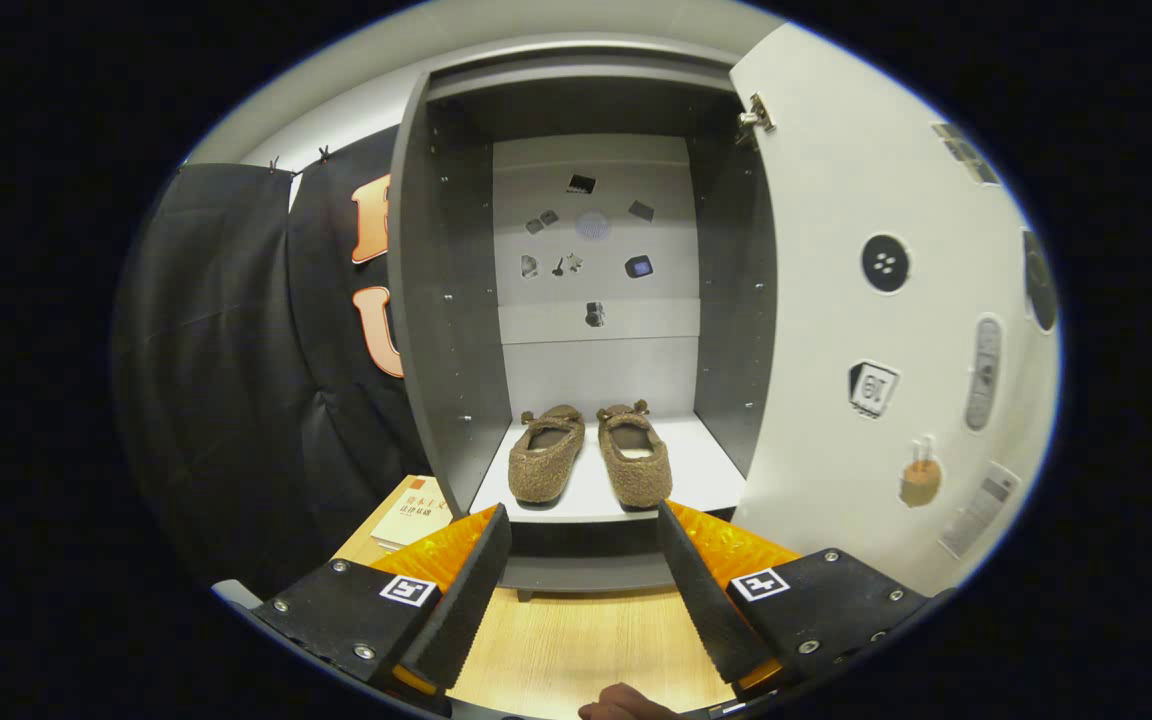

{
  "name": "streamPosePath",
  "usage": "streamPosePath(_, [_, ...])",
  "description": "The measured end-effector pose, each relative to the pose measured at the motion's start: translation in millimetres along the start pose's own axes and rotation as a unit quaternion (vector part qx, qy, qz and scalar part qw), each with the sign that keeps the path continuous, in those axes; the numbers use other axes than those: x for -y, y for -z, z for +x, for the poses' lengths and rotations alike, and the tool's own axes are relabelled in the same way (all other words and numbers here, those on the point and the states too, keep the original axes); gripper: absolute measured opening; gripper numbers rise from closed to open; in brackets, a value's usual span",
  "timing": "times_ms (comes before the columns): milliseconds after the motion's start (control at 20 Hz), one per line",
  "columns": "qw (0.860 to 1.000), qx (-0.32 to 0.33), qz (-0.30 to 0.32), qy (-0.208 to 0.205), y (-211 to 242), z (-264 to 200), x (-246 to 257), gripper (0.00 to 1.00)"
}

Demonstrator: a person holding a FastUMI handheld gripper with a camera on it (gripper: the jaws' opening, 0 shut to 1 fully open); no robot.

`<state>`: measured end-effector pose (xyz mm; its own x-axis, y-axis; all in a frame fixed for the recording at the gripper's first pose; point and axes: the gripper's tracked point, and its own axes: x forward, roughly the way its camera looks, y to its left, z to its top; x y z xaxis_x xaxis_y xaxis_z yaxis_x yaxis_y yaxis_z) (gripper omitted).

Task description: Open the shoe cabinet door, grab the shoes and put them into the shoe cabinet, then close the shoe cabinet door.

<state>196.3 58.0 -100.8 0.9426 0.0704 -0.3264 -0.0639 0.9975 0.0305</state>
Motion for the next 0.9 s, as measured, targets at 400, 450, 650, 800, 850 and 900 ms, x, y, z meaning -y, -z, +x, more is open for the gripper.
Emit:
streamPosePath(400, [0.998,0.015,-0.009,-0.056,8.9,-92.7,20.2,0.92])
streamPosePath(450, [0.997,0.020,-0.004,-0.073,7.8,-105.0,20.9,0.92])
streamPosePath(650, [0.994,0.020,-0.021,-0.106,21.5,-142.4,44.8,0.92])
streamPosePath(800, [0.992,0.022,-0.033,-0.117,25.2,-163.9,62.1,0.92])
streamPosePath(850, [0.992,0.021,-0.031,-0.118,26.1,-169.9,68.4,0.92])
streamPosePath(900, [0.992,0.024,-0.027,-0.119,24.2,-175.9,72.4,0.92])
